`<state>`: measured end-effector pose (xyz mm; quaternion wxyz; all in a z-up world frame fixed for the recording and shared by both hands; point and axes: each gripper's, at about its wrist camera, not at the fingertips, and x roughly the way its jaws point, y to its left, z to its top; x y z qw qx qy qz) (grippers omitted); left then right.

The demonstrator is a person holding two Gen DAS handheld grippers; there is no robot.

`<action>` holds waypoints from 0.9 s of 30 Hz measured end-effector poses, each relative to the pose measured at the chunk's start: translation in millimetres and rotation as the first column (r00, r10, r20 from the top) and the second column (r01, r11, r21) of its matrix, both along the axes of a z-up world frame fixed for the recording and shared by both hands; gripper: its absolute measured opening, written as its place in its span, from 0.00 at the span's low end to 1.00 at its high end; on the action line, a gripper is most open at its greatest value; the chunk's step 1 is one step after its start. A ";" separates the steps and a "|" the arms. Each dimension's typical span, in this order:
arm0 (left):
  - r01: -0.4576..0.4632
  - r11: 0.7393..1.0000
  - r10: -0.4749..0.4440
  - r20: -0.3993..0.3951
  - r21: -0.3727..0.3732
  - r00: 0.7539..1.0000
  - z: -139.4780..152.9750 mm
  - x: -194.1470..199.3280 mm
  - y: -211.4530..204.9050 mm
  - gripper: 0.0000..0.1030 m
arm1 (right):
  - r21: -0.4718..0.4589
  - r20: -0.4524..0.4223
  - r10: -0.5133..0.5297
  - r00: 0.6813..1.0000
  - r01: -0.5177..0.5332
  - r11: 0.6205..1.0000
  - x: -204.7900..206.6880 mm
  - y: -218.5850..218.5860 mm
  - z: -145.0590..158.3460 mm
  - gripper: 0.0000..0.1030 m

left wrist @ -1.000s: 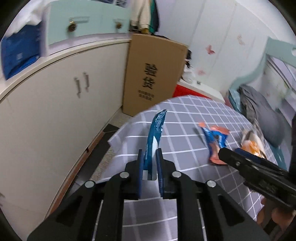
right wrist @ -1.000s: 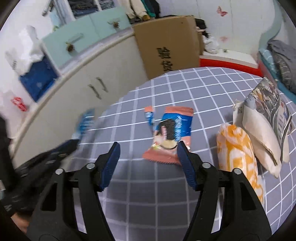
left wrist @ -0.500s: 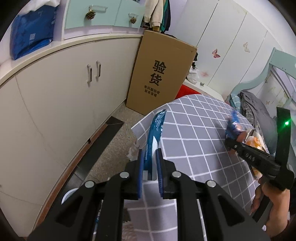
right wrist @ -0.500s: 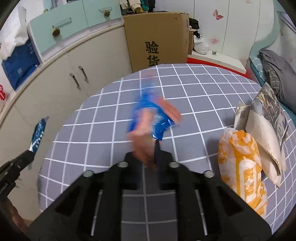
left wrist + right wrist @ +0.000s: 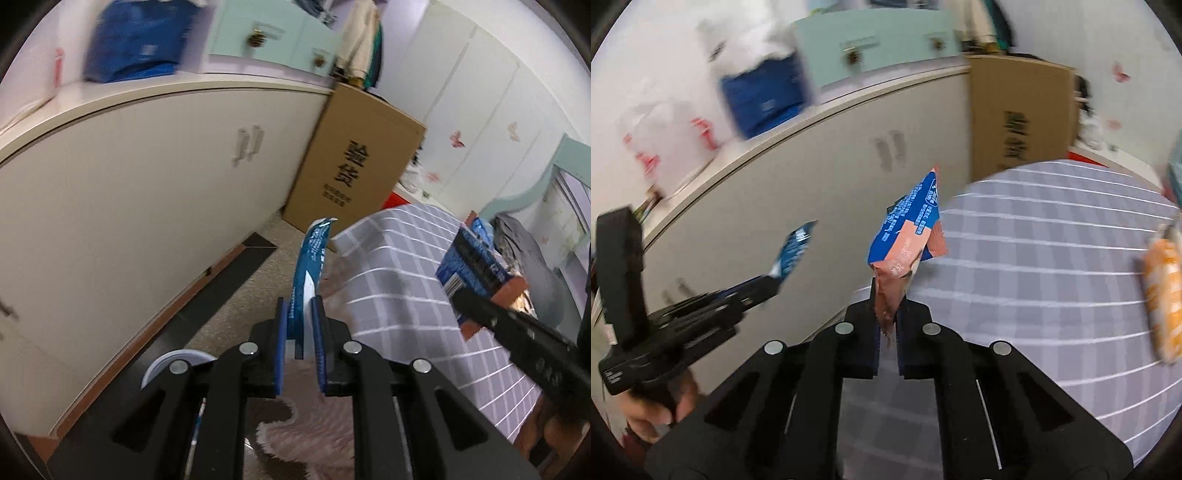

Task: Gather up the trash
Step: 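Carry both items to the bin and open the left tool over it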

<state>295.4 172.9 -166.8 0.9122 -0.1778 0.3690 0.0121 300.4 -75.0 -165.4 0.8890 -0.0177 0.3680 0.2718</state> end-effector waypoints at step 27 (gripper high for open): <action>-0.229 0.972 0.198 -0.346 -0.052 0.917 -175.5 -55.0 119.5 0.13 | -0.138 -0.299 0.172 0.939 -0.221 0.966 -46.9 156.4 -193.5 0.07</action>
